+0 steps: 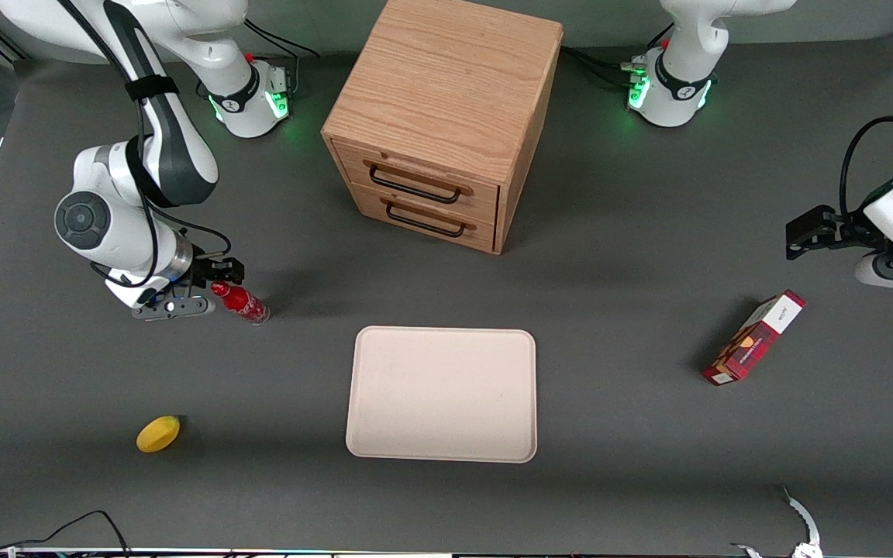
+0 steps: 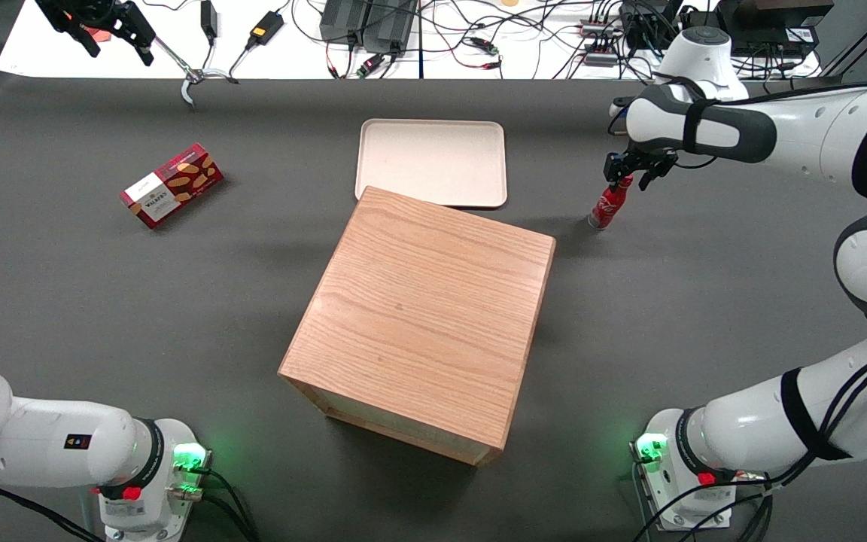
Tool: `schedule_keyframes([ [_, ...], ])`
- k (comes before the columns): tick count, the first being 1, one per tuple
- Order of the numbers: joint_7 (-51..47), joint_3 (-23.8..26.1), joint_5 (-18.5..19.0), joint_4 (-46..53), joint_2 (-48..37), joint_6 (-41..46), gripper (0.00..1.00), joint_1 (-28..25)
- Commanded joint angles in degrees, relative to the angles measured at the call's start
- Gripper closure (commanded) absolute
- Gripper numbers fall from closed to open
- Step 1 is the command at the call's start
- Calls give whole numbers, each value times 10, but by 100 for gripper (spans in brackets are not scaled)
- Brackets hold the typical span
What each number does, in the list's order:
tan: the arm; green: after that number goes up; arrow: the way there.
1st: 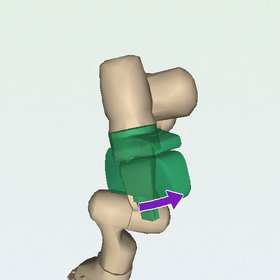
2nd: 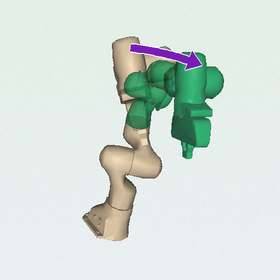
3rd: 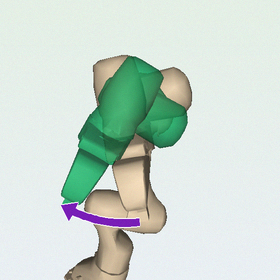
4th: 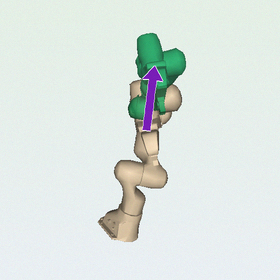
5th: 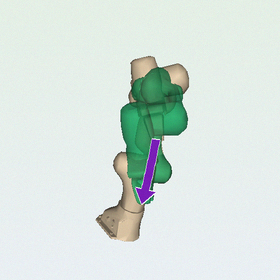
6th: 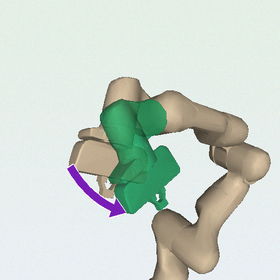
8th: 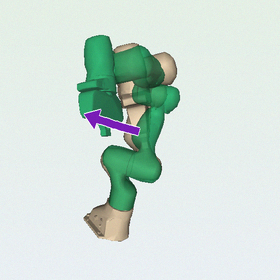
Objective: Place coke bottle on tray
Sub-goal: 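Lower the open right gripper over the red Coca-Cola bottle's cap end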
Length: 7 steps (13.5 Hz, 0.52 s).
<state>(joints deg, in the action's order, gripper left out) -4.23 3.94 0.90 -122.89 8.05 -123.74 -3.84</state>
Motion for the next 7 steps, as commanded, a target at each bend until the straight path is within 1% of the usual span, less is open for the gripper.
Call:
schedule_keyframes([
  [1,12,5,10,-16,-17,-12,61,10],
  [2,12,5,10,-16,-17,-12,75,10],
  [3,12,5,10,-16,-17,-11,90,10],
  [4,12,5,10,-16,-17,-12,100,10],
  [7,12,5,10,-10,-22,-5,100,10],
])
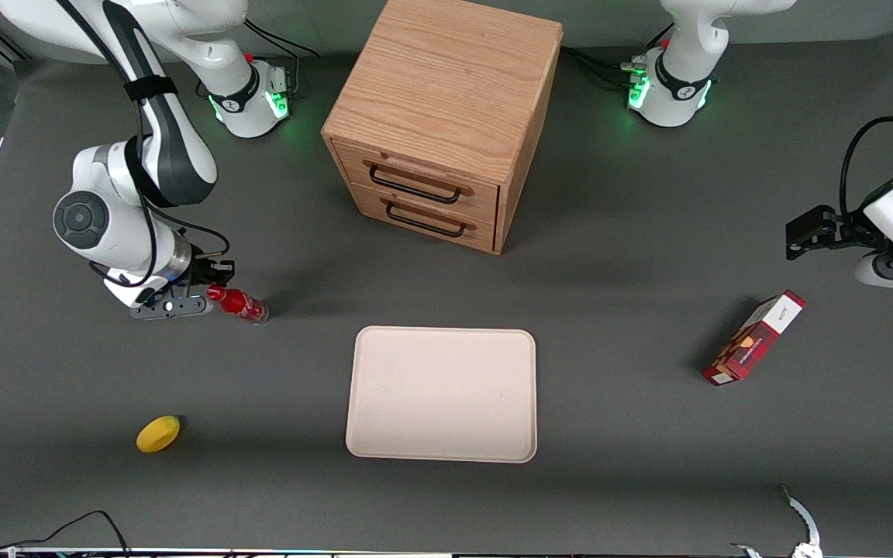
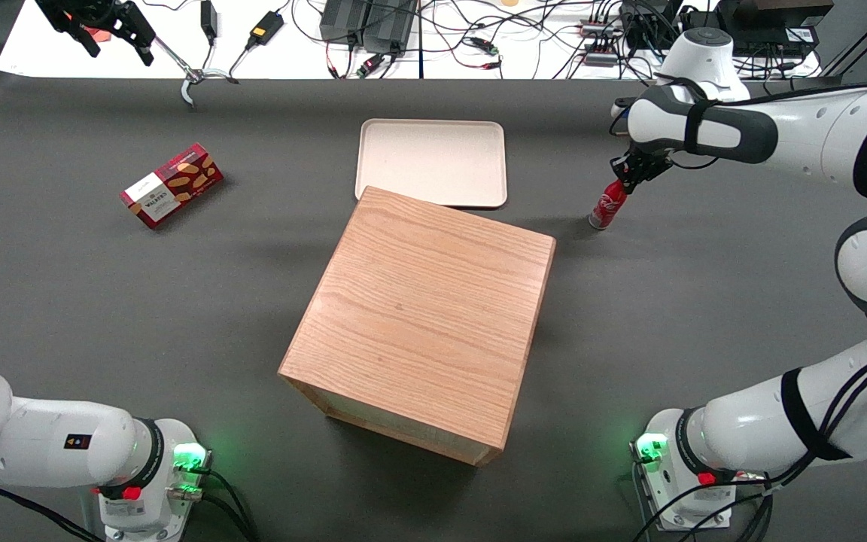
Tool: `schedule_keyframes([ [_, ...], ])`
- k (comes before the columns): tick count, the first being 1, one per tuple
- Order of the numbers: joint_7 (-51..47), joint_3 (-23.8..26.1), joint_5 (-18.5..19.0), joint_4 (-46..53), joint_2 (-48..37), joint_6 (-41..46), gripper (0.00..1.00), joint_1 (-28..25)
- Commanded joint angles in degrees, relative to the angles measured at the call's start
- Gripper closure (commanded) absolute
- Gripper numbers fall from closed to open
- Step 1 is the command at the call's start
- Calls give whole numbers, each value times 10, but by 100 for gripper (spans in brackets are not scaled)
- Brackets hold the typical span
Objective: Place coke bottle on tray
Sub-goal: 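Lower the open right gripper over the red Coca-Cola bottle's cap end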
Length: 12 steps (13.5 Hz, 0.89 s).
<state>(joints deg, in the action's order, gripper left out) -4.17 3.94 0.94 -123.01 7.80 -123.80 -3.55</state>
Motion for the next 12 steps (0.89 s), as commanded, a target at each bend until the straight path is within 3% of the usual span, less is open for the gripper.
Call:
schedule_keyframes([
  [1,12,5,9,-2,-23,4,100,7],
  [3,18,5,9,20,-26,37,100,7],
  [4,18,5,8,33,-25,56,69,7],
  [5,19,5,9,43,-25,69,2,7],
  [8,18,5,7,104,-23,142,0,7],
  [12,14,5,8,274,-12,302,0,1],
])
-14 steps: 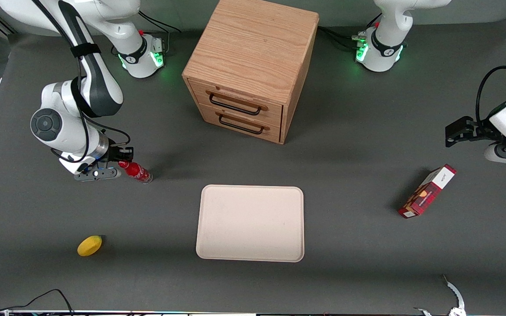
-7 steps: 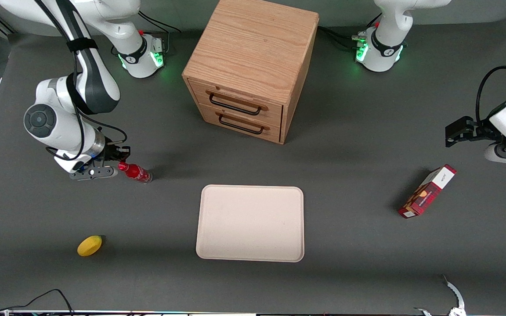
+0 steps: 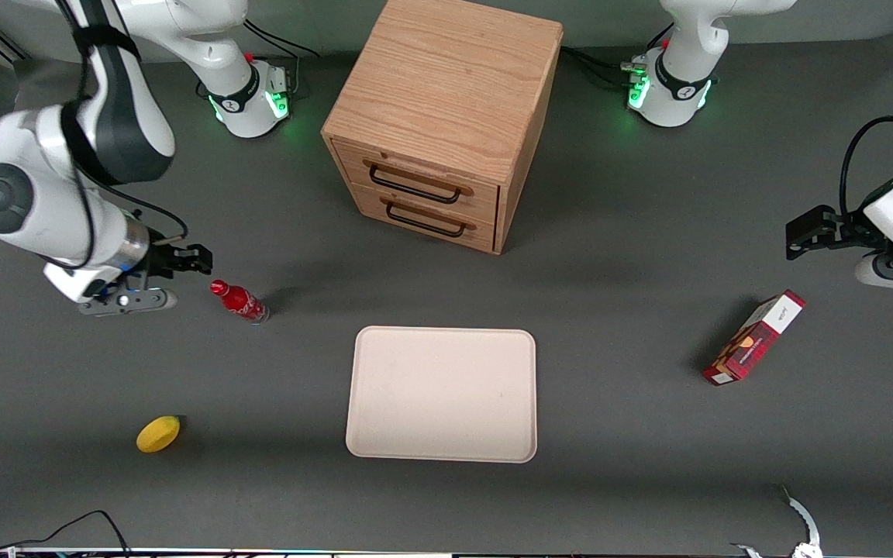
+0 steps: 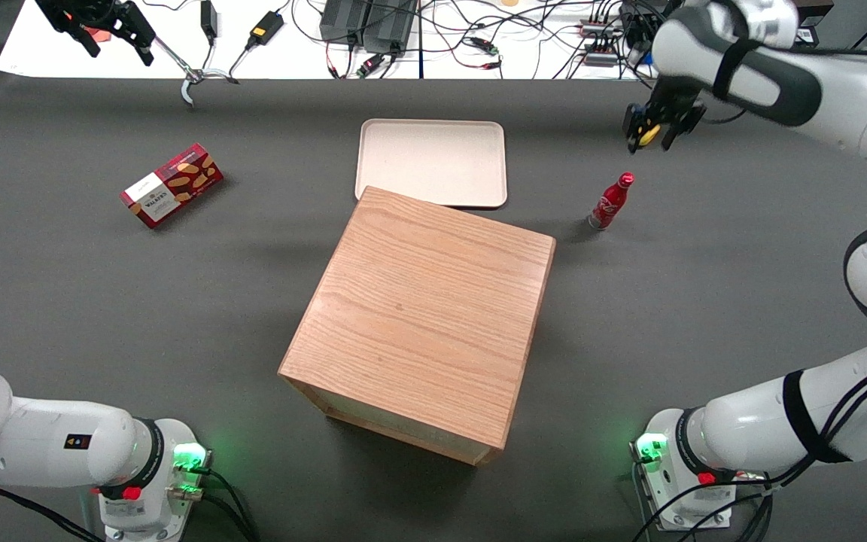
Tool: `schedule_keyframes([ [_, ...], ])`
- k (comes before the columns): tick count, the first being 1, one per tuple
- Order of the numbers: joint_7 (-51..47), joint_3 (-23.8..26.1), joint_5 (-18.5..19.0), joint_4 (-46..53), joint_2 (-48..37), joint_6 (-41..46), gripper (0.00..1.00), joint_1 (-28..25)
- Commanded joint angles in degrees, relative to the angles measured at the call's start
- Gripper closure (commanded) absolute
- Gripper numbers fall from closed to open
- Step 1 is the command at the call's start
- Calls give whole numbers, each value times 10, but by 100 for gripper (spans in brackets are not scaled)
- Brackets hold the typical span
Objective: Place coke bottle on tray
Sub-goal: 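Lower the open right gripper over the red Coca-Cola bottle's cap end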
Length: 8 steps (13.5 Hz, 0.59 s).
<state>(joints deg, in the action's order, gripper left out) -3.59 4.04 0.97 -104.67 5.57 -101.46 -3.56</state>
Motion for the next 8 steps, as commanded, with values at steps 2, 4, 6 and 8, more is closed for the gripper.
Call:
schedule_keyframes([
  [2,10,4,8,190,14,171,0,3],
  [4,10,4,12,273,15,245,0,3],
  [6,10,4,18,305,15,265,0,1],
  [8,13,4,16,288,21,262,0,4],
])
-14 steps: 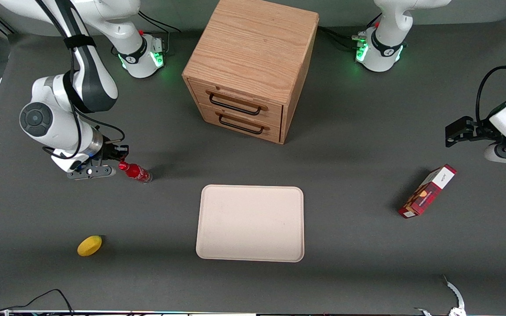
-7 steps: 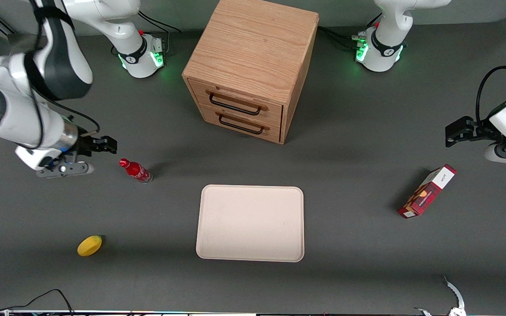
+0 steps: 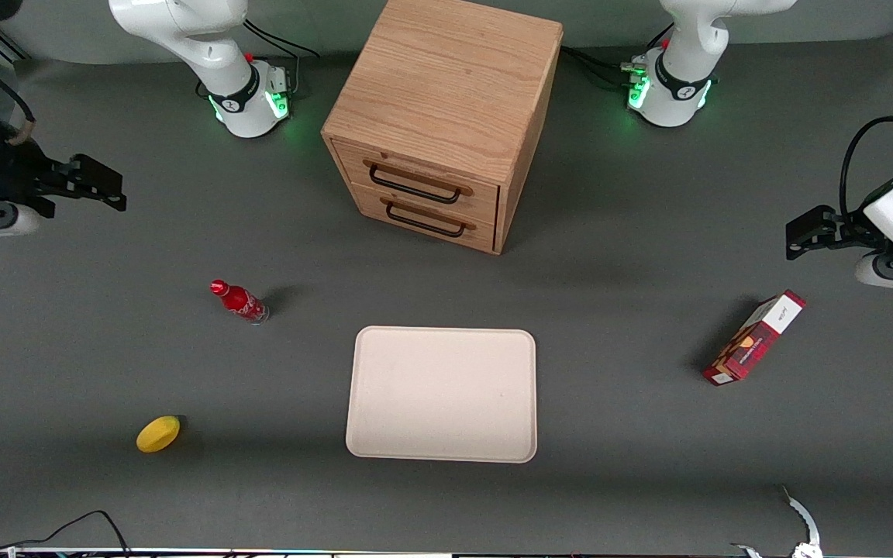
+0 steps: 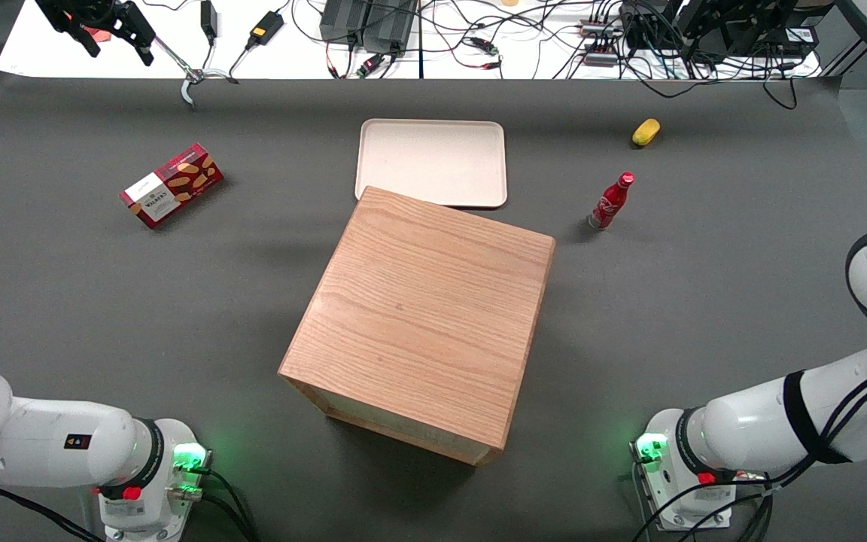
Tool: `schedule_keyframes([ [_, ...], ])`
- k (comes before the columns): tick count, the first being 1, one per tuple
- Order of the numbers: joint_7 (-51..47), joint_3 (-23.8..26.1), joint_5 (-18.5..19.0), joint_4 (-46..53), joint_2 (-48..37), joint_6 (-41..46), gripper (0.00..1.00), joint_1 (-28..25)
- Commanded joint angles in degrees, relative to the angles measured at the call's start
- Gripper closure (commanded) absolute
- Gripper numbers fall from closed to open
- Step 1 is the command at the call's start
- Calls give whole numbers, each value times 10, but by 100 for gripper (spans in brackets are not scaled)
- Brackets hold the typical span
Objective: Place coke bottle on tray
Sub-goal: 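Lower the open right gripper over the red Coca-Cola bottle's cap end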
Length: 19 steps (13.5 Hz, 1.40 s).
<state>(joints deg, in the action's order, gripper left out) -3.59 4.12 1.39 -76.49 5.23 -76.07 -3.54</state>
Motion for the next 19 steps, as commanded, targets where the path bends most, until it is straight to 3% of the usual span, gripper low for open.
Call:
schedule_keyframes([
  [1,14,4,11,-15,29,-4,0,6],
  [11,22,3,7,-336,33,-373,0,8],
  [19,22,3,10,-430,37,-469,4,8],
])
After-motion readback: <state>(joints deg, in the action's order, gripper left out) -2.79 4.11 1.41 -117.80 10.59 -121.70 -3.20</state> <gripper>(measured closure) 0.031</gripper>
